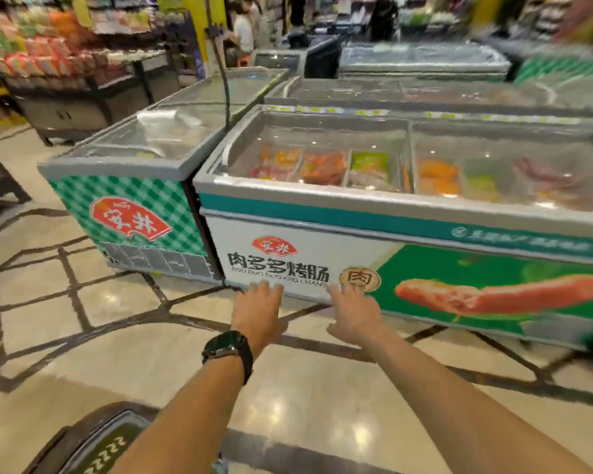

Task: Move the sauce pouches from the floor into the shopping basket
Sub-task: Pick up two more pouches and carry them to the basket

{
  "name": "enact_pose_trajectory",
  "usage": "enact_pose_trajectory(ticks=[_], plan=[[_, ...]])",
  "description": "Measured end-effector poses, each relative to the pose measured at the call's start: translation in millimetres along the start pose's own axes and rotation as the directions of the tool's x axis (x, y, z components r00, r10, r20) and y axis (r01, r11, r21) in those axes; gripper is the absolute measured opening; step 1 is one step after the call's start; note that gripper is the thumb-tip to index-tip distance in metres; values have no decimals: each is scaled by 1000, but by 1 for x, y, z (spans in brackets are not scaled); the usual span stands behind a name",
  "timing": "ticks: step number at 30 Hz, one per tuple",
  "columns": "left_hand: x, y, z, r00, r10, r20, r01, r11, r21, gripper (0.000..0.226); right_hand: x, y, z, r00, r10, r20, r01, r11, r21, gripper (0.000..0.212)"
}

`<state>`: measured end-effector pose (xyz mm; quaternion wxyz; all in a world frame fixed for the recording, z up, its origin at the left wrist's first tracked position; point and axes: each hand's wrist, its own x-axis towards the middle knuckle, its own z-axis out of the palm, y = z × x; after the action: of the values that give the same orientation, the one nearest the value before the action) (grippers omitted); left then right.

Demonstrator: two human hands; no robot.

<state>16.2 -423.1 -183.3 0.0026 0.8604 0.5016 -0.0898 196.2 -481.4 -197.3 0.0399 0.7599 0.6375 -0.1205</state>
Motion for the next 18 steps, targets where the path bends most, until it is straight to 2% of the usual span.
enact_pose_trajectory(ticks=[4, 8, 13, 18], plan=[[23, 109, -23, 985, 170, -32, -169, 985, 17, 71, -42, 114, -6, 975, 214, -57, -206, 972, 115, 78], [39, 226, -39, 928, 368, -50, -367, 930, 38, 69, -99, 223, -1, 906, 419, -49, -403, 893, 200, 75], [56, 369, -57, 824, 562, -74, -557, 826, 84, 65, -176, 341, 7, 769, 638, -35, -612, 750, 251, 84], [61, 491, -73, 672, 734, -104, -729, 679, 86, 68, -238, 423, 13, 601, 799, 12, -745, 555, 371, 86]])
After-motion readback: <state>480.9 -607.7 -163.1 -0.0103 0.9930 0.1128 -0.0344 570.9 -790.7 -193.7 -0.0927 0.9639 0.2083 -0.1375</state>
